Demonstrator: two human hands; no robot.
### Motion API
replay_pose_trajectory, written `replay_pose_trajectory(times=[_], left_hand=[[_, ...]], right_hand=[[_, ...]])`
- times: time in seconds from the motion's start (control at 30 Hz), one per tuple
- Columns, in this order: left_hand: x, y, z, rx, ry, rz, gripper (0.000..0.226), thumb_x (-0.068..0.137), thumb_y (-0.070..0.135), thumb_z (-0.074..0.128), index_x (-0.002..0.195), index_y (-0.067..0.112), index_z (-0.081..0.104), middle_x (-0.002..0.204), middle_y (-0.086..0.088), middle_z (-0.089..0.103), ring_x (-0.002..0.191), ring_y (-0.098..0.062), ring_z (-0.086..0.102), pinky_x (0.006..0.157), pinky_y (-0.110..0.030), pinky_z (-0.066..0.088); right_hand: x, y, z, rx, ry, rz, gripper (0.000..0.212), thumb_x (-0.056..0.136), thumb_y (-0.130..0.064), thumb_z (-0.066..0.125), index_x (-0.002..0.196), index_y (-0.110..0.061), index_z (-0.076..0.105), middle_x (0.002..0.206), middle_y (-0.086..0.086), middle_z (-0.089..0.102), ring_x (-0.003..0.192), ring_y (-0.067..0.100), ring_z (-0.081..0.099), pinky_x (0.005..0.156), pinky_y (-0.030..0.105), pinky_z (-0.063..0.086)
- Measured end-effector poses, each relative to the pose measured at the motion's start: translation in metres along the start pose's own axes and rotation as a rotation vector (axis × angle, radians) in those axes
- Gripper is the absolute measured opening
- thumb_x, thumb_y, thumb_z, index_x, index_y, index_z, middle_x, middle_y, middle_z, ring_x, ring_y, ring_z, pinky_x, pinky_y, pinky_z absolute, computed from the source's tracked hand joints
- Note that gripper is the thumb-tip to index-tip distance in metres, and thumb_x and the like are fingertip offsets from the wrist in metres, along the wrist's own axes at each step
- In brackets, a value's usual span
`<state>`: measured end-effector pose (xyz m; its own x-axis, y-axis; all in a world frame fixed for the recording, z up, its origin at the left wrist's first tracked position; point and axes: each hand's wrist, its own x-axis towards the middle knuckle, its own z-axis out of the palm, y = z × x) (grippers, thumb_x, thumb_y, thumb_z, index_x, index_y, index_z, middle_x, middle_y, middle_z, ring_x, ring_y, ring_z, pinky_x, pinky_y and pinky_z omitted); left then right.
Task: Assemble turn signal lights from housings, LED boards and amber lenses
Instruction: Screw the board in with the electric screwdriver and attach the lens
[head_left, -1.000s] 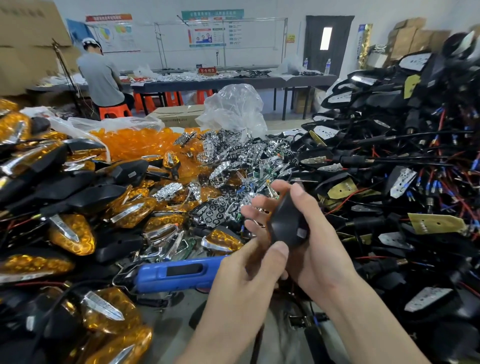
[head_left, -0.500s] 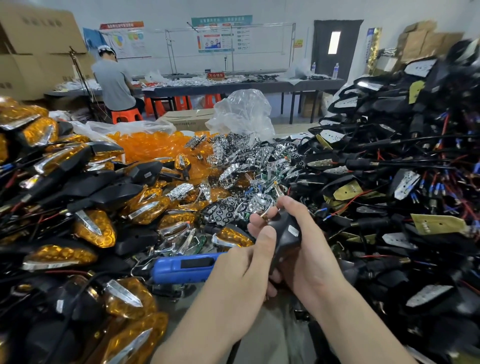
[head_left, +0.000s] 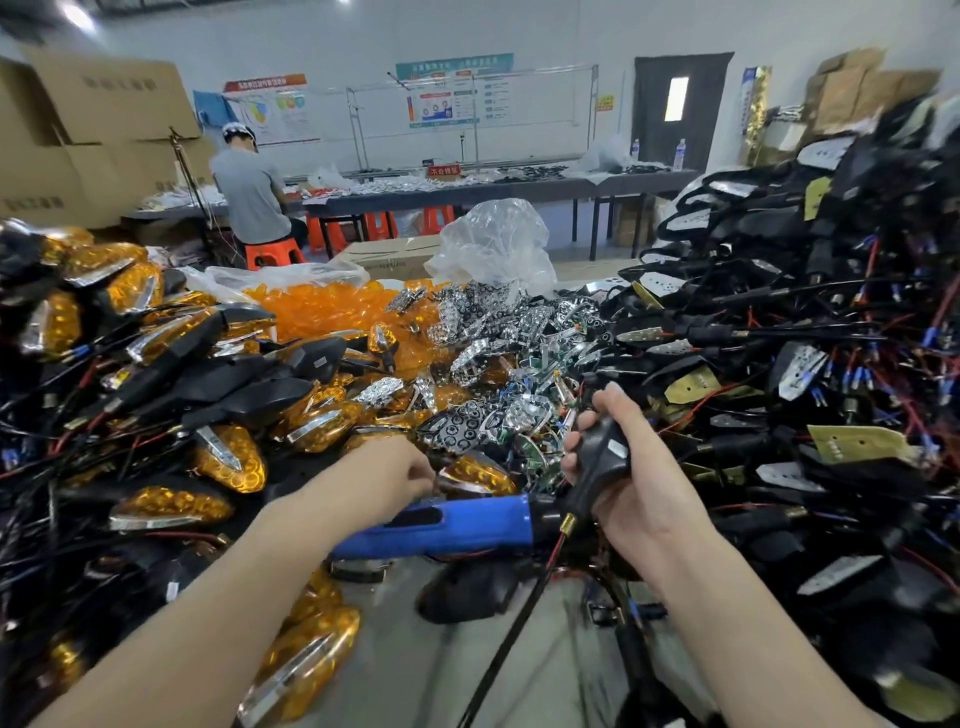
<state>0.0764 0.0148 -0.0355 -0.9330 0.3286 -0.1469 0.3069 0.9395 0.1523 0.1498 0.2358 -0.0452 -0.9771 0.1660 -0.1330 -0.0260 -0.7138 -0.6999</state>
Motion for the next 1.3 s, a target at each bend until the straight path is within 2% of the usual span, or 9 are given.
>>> replay_pose_trajectory(times=[0.13, 0.33, 0.5, 0.6, 0.7, 0.8, 1.0, 1.1, 1.3], left_hand=[[0.020, 0.006, 0.000, 0.123, -0.080, 0.015, 0.016, 0.093, 0.035, 0.067, 0.103, 0.023, 0.072, 0.094, 0.004, 0.070, 0.082, -0.014, 0.065, 0.078, -0.033, 0.058], [0.028, 0.015, -0.003, 0.250, -0.110, 0.026, 0.013, 0.092, 0.030, 0.067, 0.088, 0.019, 0.062, 0.077, 0.003, 0.061, 0.069, -0.017, 0.060, 0.060, -0.032, 0.052], [0.020, 0.014, -0.011, 0.190, -0.137, 0.002, 0.013, 0.096, 0.025, 0.060, 0.102, 0.017, 0.069, 0.096, -0.001, 0.070, 0.085, -0.018, 0.066, 0.075, -0.029, 0.056], [0.005, 0.016, -0.021, -0.096, 0.116, -0.031, 0.007, 0.097, 0.027, 0.059, 0.091, 0.025, 0.064, 0.087, 0.009, 0.067, 0.076, -0.007, 0.067, 0.067, -0.022, 0.059], [-0.022, 0.045, -0.015, -0.672, 0.483, 0.087, 0.007, 0.092, 0.032, 0.065, 0.084, 0.032, 0.065, 0.075, 0.014, 0.070, 0.069, 0.001, 0.066, 0.056, -0.014, 0.052], [-0.042, 0.090, 0.009, -1.025, 0.585, 0.195, 0.007, 0.092, 0.028, 0.067, 0.086, 0.032, 0.069, 0.079, 0.014, 0.072, 0.071, -0.002, 0.067, 0.065, -0.016, 0.054], [-0.036, 0.127, 0.037, -1.132, 0.766, 0.188, 0.010, 0.093, 0.029, 0.067, 0.084, 0.028, 0.068, 0.078, 0.010, 0.069, 0.073, -0.010, 0.064, 0.065, -0.023, 0.051], [-0.031, 0.130, 0.041, -1.075, 0.817, 0.195, 0.010, 0.093, 0.029, 0.067, 0.083, 0.030, 0.066, 0.077, 0.010, 0.067, 0.071, -0.011, 0.062, 0.062, -0.021, 0.049], [-0.029, 0.131, 0.047, -0.872, 0.882, 0.232, 0.008, 0.093, 0.030, 0.062, 0.086, 0.032, 0.064, 0.085, 0.015, 0.059, 0.080, -0.009, 0.059, 0.066, -0.022, 0.046]], right_hand=[[0.003, 0.005, -0.002, -0.087, 0.009, 0.000, 0.043, 0.088, -0.060, 0.058, 0.096, -0.018, 0.067, 0.072, 0.000, 0.062, 0.057, 0.018, 0.061, 0.049, 0.026, 0.052], [0.006, 0.009, -0.001, -0.118, 0.007, -0.036, 0.048, 0.103, -0.056, 0.041, 0.100, -0.014, 0.065, 0.067, 0.002, 0.063, 0.053, 0.019, 0.060, 0.046, 0.027, 0.050], [0.007, 0.012, -0.003, -0.155, -0.011, -0.055, 0.049, 0.104, -0.055, 0.041, 0.100, -0.014, 0.065, 0.069, 0.004, 0.064, 0.054, 0.020, 0.061, 0.046, 0.030, 0.051], [0.009, 0.014, -0.004, -0.170, -0.017, -0.081, 0.048, 0.103, -0.055, 0.042, 0.092, -0.017, 0.069, 0.071, 0.006, 0.064, 0.055, 0.022, 0.062, 0.046, 0.030, 0.050], [0.010, 0.016, -0.004, -0.202, -0.017, -0.114, 0.047, 0.102, -0.055, 0.044, 0.081, -0.024, 0.073, 0.072, 0.006, 0.064, 0.057, 0.023, 0.062, 0.047, 0.031, 0.050], [0.011, 0.020, -0.003, -0.231, -0.002, -0.164, 0.045, 0.100, -0.057, 0.048, 0.077, -0.028, 0.073, 0.073, 0.005, 0.066, 0.059, 0.022, 0.064, 0.050, 0.029, 0.052], [0.011, 0.030, -0.010, -0.396, 0.047, -0.235, 0.053, 0.080, -0.077, 0.049, 0.094, -0.031, 0.072, 0.093, -0.003, 0.075, 0.090, 0.019, 0.071, 0.081, 0.039, 0.058], [0.010, 0.031, -0.009, -0.404, 0.047, -0.253, 0.049, 0.087, -0.072, 0.046, 0.093, -0.030, 0.071, 0.089, -0.004, 0.073, 0.086, 0.017, 0.069, 0.081, 0.039, 0.058], [0.009, 0.031, -0.009, -0.386, 0.056, -0.244, 0.045, 0.088, -0.069, 0.045, 0.088, -0.031, 0.069, 0.087, 0.002, 0.069, 0.089, 0.026, 0.066, 0.097, 0.057, 0.052]])
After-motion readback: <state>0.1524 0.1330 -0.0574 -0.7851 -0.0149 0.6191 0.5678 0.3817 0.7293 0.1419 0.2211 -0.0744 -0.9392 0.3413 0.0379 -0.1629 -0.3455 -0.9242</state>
